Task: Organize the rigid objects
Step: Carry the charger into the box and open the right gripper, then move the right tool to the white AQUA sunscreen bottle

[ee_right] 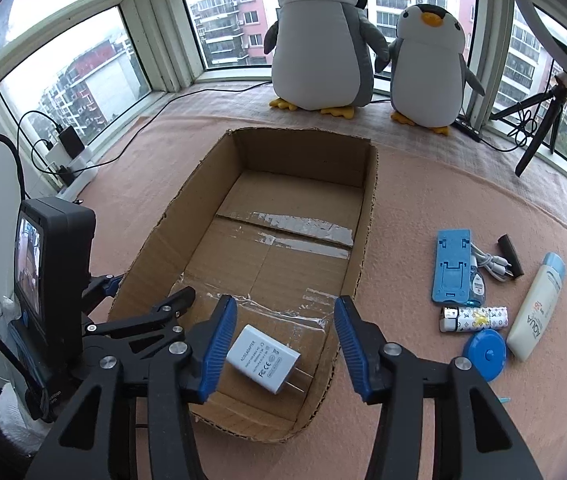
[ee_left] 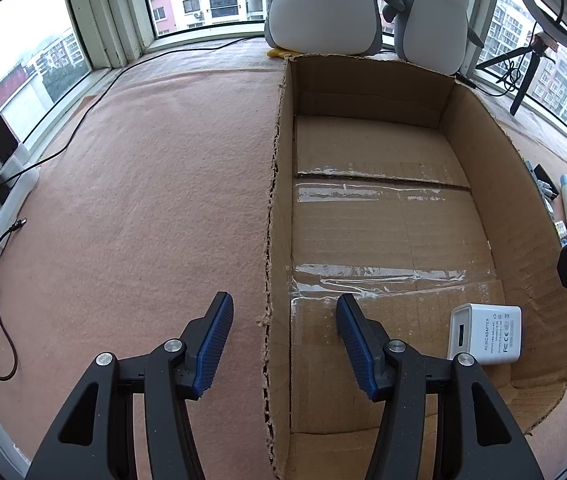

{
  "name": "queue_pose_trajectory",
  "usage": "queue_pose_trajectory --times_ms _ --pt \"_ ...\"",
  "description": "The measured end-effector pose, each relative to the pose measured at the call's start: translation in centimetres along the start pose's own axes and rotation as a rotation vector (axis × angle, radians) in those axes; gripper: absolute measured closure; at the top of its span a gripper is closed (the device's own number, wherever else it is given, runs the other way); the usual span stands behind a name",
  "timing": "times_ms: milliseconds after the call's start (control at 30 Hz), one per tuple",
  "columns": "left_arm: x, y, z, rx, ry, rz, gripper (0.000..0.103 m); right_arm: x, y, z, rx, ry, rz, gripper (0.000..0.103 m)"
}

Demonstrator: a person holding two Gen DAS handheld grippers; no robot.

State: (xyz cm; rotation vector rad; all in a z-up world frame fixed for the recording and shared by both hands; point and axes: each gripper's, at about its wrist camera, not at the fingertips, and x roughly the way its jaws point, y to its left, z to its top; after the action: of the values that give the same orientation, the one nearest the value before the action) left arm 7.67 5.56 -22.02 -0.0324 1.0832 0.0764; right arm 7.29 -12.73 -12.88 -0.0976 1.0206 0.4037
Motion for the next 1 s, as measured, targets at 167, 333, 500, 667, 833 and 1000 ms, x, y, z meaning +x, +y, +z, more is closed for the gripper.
queue_pose_trajectory --times_ms 167,333,500,667,833,1000 --pt "0.0 0.0 0.0 0.001 0.000 0.001 0.045 -0.7 -0.5 -0.1 0.025 -0.015 0.007 0.056" --pt "0.0 -0.1 0.1 0.001 0.000 0.000 0.045 -2.7 -3.3 0.1 0.095 -0.065 -0.027 0.054" --pt "0.0 -0.1 0.0 0.002 0.000 0.001 0.045 -4.3 -7.8 0.2 0.159 -0.090 -0.119 0.044" --pt "-0.1 -0.2 0.0 0.003 0.000 0.002 0.045 -4.8 -13.0 -0.1 0.263 -0.080 -0.179 0.044" --pt "-0.1 0.0 0.0 0.003 0.001 0.001 0.045 -4.4 -17.0 -0.5 0.341 -0.062 -0.217 0.043" --pt "-0.1 0.0 -0.1 0.004 0.000 0.003 0.045 -3.6 -20.2 -1.3 0.406 -0.026 -0.234 0.043"
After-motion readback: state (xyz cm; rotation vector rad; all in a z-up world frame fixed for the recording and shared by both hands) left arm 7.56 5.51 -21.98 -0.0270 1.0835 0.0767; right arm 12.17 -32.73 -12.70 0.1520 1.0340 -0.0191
